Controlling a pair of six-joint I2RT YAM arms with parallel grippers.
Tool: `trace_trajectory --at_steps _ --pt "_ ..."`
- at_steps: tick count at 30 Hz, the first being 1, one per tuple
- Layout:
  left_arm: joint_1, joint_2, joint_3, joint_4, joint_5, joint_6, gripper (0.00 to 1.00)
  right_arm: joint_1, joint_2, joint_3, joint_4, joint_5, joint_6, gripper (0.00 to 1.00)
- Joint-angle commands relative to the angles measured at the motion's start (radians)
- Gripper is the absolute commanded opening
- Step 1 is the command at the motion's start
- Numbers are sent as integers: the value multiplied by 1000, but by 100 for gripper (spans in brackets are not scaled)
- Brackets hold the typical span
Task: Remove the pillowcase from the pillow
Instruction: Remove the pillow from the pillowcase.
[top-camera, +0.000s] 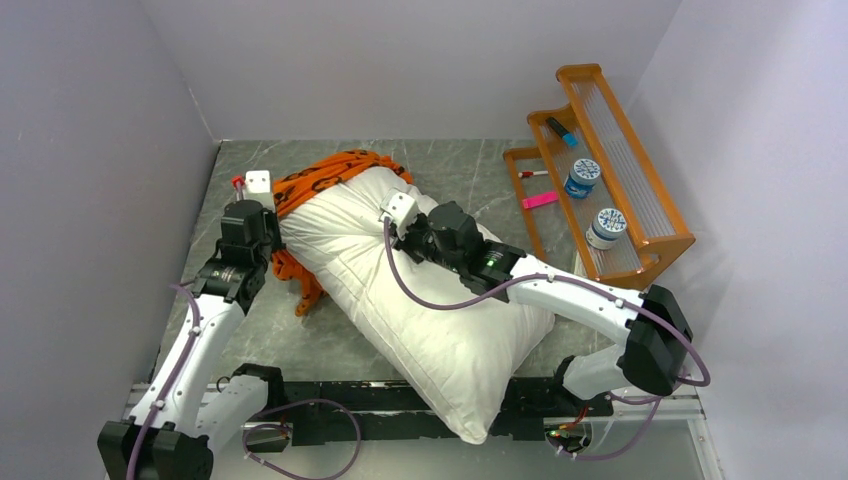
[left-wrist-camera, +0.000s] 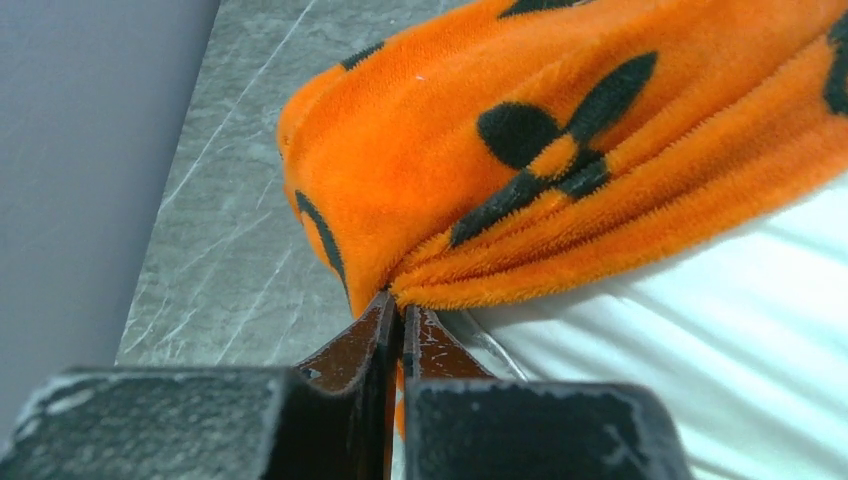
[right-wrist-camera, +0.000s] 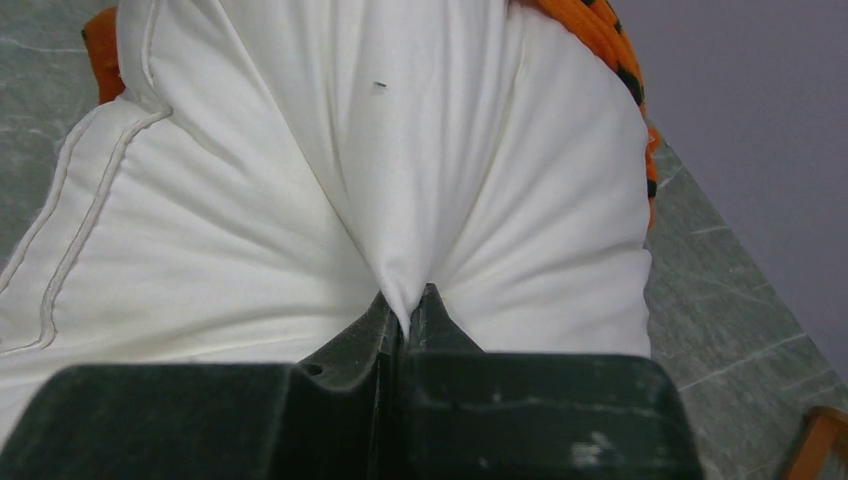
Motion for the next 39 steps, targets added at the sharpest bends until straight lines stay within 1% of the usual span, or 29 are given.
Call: trace_trajectory --at_steps 1,3,6,8,9,10,14,15,17,21,24,28,30,35,38,39 --pt "23 46 -39 215 -120 2 5 17 -37 15 -205 126 2 0" --pt "23 74 -54 237 -60 -4 5 62 -19 44 -227 150 -6 0" --pt "23 73 -91 288 67 10 5 97 -18 66 -215 122 13 0" --pt "23 60 -119 322 138 16 5 118 -14 95 -218 111 21 4" --pt "23 59 -130 333 172 19 5 131 -2 122 -236 114 19 9" --pt "23 64 -136 334 201 17 5 147 12 156 -261 120 13 15" --pt "23 89 -145 340 318 1 5 218 62 267 -313 167 6 46" --pt "23 89 -145 346 342 -2 5 234 70 292 -314 177 6 52" --pt "23 88 -145 354 366 -3 5 265 84 329 -313 194 3 62" --pt "23 83 -144 353 389 -2 5 330 163 408 -317 206 6 75" --pt "19 82 -151 363 401 -16 5 383 240 451 -288 248 0 87" --pt "-1 80 -145 349 392 -13 5 415 339 484 -234 329 8 96" --pt "-10 78 -145 345 382 -10 5 415 381 482 -203 381 13 98" --pt "-28 72 -145 336 366 -13 5 415 475 473 -172 590 21 100" --pt "-38 69 -142 328 351 -13 5 414 502 429 -151 701 3 99" --pt "-38 66 -141 324 344 -13 5 415 503 411 -142 728 -7 98"
